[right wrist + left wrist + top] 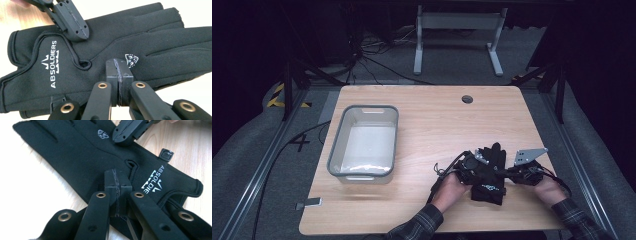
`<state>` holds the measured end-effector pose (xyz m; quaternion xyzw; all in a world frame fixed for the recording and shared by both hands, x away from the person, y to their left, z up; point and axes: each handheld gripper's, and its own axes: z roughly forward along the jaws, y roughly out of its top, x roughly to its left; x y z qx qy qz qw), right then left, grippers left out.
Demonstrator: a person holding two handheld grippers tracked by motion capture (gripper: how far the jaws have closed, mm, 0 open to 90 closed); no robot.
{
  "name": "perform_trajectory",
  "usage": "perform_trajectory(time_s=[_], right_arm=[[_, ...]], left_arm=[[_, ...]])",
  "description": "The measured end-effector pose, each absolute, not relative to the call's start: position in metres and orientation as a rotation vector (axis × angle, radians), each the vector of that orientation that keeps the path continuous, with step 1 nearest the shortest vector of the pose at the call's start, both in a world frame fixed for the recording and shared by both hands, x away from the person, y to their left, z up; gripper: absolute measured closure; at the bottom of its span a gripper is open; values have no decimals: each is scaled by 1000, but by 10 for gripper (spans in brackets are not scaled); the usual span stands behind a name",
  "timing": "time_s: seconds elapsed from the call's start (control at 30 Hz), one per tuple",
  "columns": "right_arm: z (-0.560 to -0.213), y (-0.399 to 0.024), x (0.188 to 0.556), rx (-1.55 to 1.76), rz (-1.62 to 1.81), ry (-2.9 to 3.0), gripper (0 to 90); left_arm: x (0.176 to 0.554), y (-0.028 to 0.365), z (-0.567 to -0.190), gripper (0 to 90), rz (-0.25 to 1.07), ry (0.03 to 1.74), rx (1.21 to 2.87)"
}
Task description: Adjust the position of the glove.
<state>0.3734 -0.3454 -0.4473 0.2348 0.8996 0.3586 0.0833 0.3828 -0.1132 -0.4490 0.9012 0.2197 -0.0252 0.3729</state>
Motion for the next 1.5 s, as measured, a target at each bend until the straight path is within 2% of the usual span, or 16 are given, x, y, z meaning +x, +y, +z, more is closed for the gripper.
perform_trajectory(time_s=[0.33, 0.8, 1.03, 1.13, 1.27, 1.43, 1.5], right_arm=[[-450, -328, 369, 666, 1123, 2744, 900], [-452, -278, 360, 509, 1151, 2812, 900], [-446, -287, 358, 513, 1179, 2766, 900], [-442, -299, 354, 532, 1191, 2728, 896], [-442, -318, 351, 587, 1180, 2695, 794], [-439, -348, 342, 686, 1146, 2605, 580], [-441, -359, 338, 717, 1133, 2579, 528]], left_arm=[[387, -90, -447, 896, -46, 606, 2335], [389, -46, -447, 896, -16, 660, 2344], [389, -47, -443, 888, -5, 651, 2346], [389, -46, -439, 836, 0, 651, 2337], [389, -47, -435, 733, 20, 642, 2344], [393, -46, -434, 563, 21, 636, 2344], [395, -47, -437, 517, 22, 637, 2345]])
